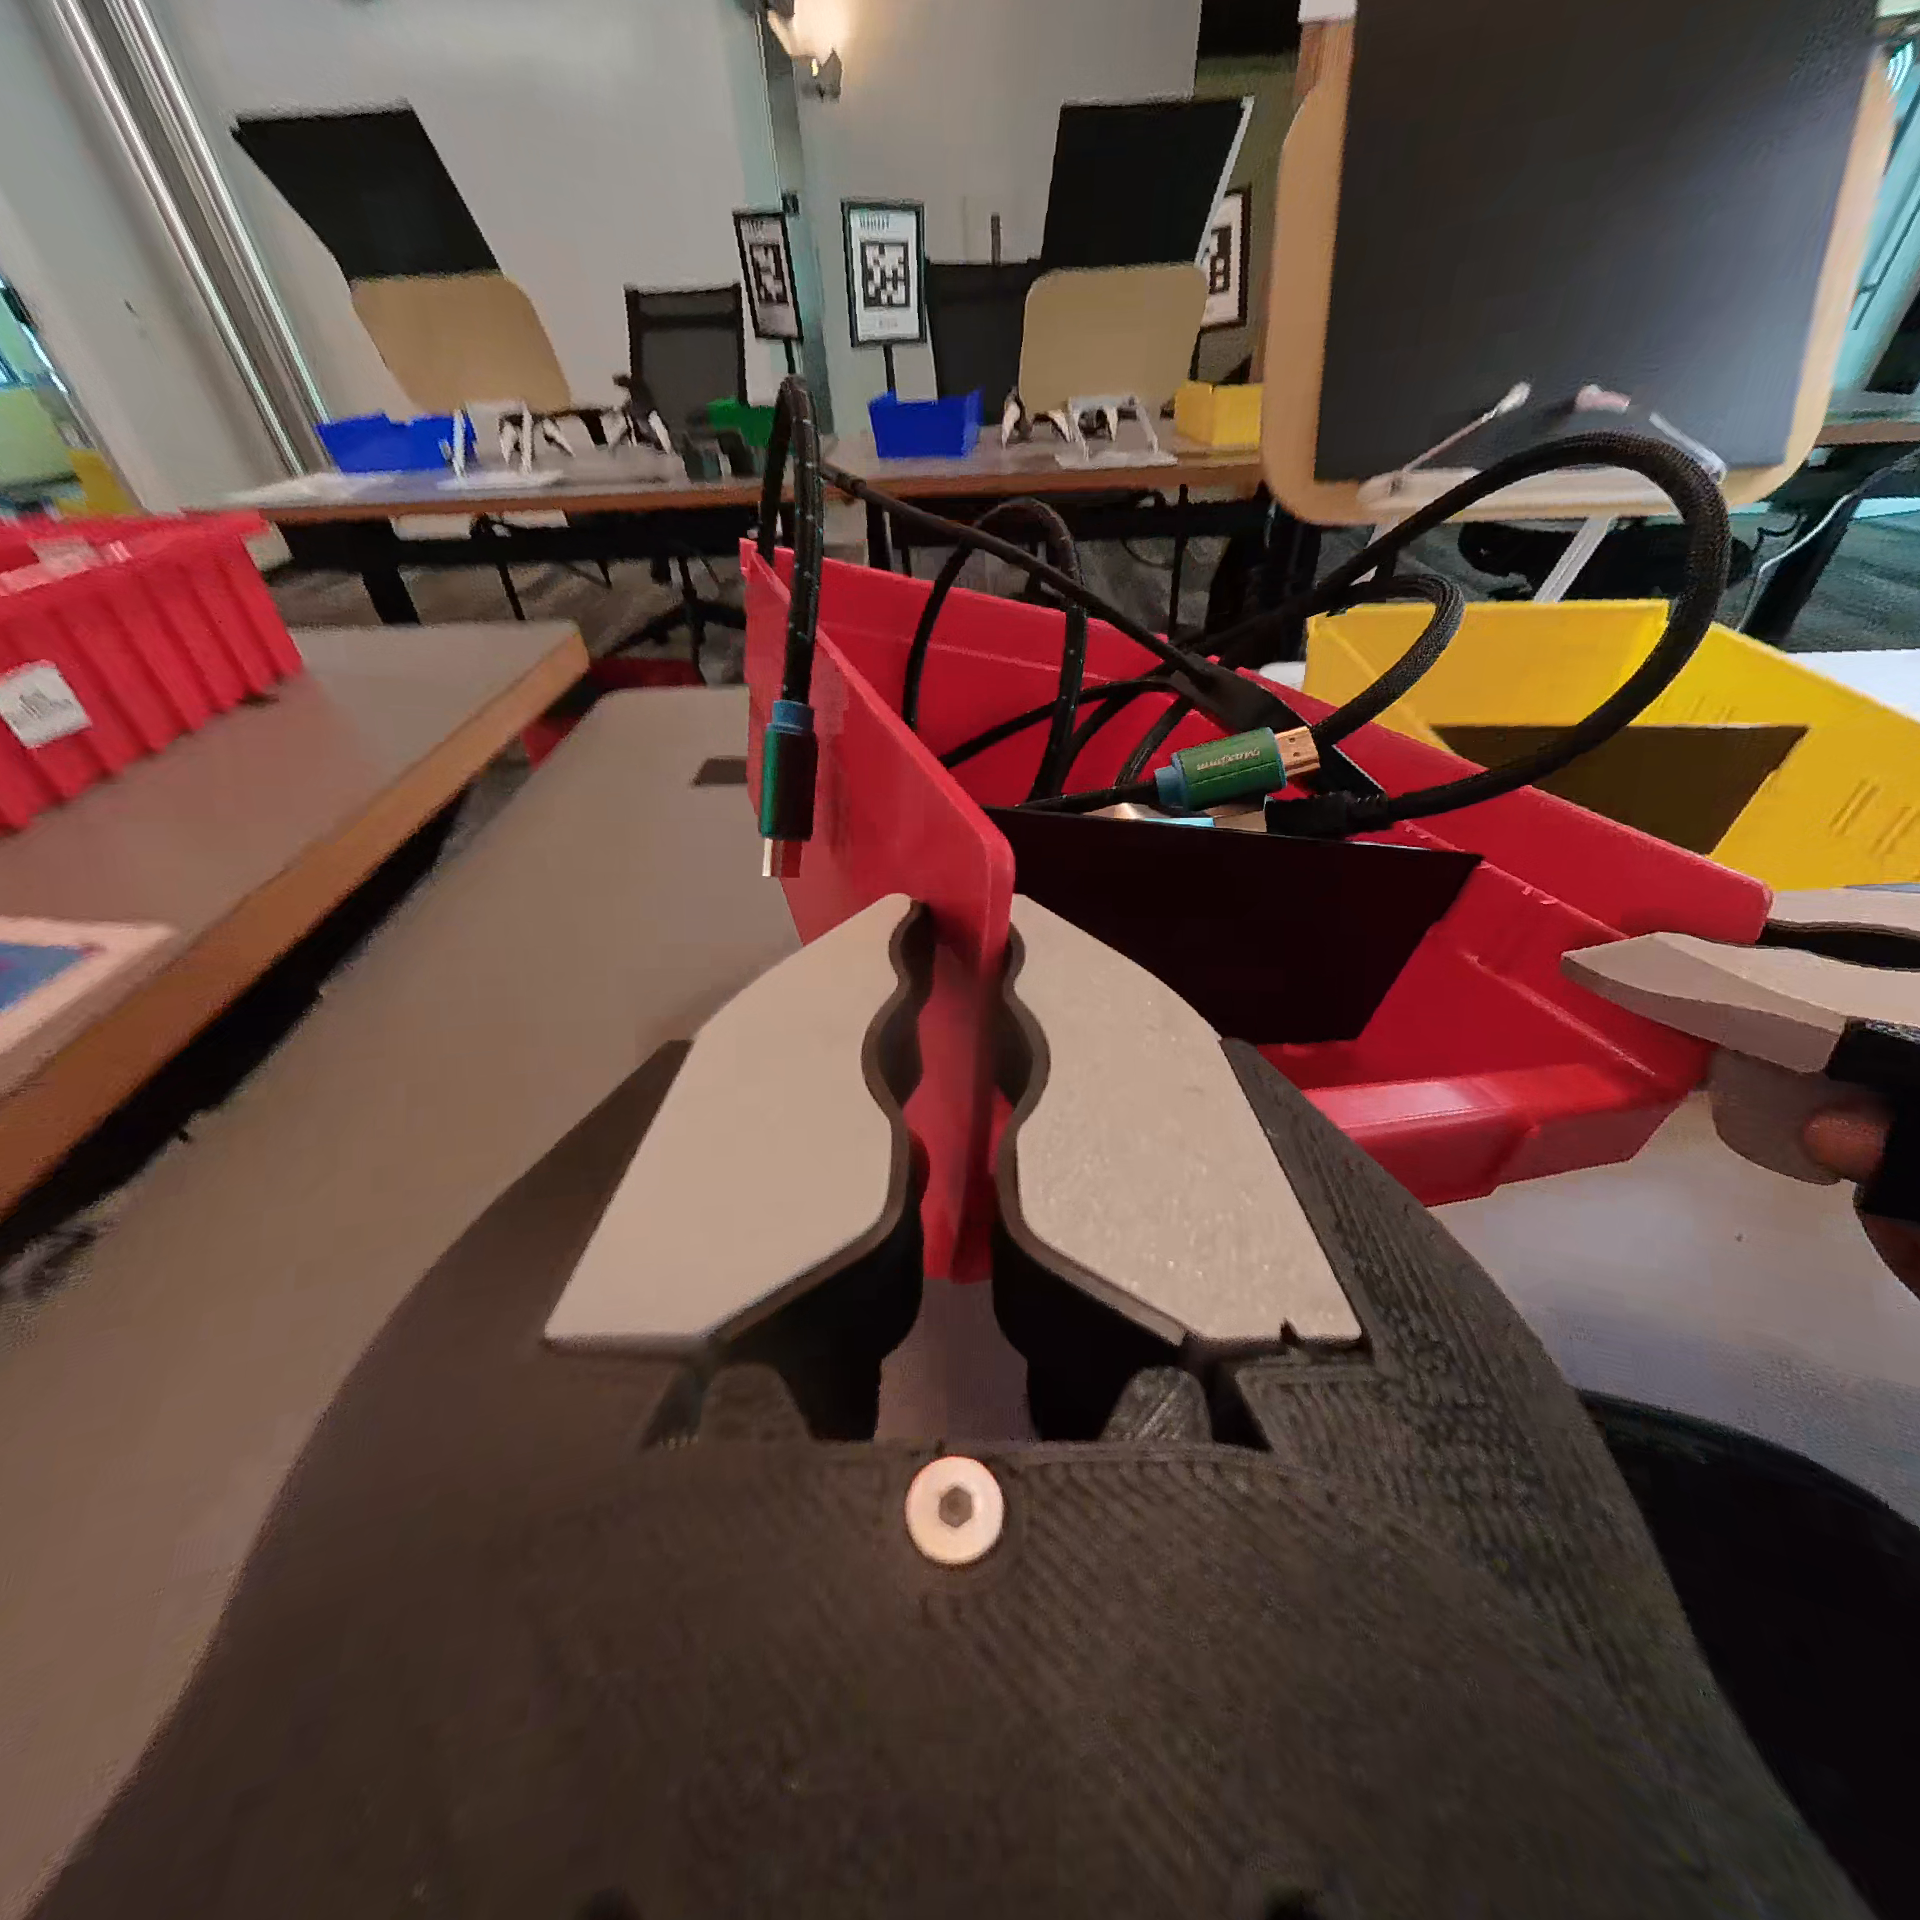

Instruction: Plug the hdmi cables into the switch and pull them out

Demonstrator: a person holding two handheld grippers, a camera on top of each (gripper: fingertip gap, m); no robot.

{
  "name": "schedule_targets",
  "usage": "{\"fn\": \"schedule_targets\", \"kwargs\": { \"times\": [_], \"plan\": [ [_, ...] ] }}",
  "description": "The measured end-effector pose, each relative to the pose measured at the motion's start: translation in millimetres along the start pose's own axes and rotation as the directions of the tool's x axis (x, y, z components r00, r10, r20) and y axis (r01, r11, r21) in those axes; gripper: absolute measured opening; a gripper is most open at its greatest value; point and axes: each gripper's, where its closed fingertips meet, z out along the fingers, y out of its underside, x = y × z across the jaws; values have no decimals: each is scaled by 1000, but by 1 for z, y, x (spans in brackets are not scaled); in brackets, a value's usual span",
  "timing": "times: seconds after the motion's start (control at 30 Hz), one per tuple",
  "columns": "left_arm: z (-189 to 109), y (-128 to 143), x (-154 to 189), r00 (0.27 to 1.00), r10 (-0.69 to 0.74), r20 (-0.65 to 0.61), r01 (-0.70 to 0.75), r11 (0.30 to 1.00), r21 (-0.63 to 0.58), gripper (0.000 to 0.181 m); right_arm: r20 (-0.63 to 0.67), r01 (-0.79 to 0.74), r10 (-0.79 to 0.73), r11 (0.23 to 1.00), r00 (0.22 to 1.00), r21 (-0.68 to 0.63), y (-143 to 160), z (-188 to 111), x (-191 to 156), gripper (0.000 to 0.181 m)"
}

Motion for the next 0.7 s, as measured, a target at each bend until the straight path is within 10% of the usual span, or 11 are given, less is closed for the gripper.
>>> {"fn": "schedule_targets", "kwargs": {
  "times": [0.43, 0.7],
  "plan": [
    [54, 87, 35, 992, -81, -94, 63, 982, -180, 11, -147, 20, -39, 992, 988, -127, 48, -4, 53, 14],
    [35, 48, 59, 948, 153, -279, -202, 967, -154, 37, 67, 66, -53, 975, 996, -213, 23, -64, 79, 44]
  ]
}}
